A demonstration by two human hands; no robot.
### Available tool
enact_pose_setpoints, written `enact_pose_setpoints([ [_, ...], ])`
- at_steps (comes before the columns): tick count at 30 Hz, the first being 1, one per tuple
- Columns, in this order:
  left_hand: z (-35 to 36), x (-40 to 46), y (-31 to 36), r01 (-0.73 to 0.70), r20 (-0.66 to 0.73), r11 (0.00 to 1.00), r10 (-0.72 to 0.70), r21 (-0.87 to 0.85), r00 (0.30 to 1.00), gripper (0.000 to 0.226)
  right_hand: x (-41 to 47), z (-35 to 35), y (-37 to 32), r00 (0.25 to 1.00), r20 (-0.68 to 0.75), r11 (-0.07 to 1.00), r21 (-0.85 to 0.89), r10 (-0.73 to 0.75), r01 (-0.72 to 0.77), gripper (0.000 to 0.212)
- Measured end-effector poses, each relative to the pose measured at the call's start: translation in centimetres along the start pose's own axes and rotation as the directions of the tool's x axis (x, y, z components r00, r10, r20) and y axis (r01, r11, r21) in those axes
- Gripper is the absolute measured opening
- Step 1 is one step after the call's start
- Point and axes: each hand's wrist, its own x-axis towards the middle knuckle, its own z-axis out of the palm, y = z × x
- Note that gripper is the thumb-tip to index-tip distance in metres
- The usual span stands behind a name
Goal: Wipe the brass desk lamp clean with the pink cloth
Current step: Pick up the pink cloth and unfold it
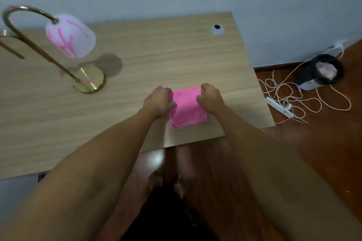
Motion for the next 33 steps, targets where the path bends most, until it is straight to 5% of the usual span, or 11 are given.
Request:
enact_pose_setpoints([
  [5,3.1,1.2,-1.3,0.032,-0.008,0.999,-0.032,-0.031,0.999,0.027,2.2,2.4,1.3,0.99,-0.072,0.99,0.074,0.122,-0.117,0.018],
  [10,4.3,2.0,-2.4,0.068,0.001,0.994,-0.068,-0.085,0.998,0.046,3.4,3.5,0.7,0.976,0.004,0.949,0.236,0.216,-0.211,0.021],
  [12,4.3,2.1,-2.6,0.071,0.015,0.994,-0.07,-0.087,0.997,0.041,3.1,3.5,0.1,0.98,0.04,0.926,0.32,0.196,-0.199,0.007],
  [14,4.0,2.0,-2.4,0.084,0.02,0.991,-0.083,-0.105,0.996,0.043,2.7,2.9,-0.8,0.984,0.099,0.898,0.404,0.15,-0.177,0.019],
  [19,1.3,2.0,-1.3,0.018,-0.043,0.955,-0.032,-0.296,0.999,0.077,1.7,0.4,-3.8,0.963,0.27,0.901,0.416,0.011,-0.126,0.011],
  [24,-3.8,0.9,0.0,0.053,-0.019,0.919,-0.066,-0.392,0.998,0.013,0.7,-3.0,-6.5,0.953,0.302,0.834,0.522,0.014,-0.178,0.033],
  [33,-14.7,-1.9,1.6,-0.139,-0.233,0.788,-0.006,-0.6,0.973,0.007,-1.2,-8.5,-13.8,0.913,0.355,0.648,0.747,-0.201,-0.148,0.046],
])
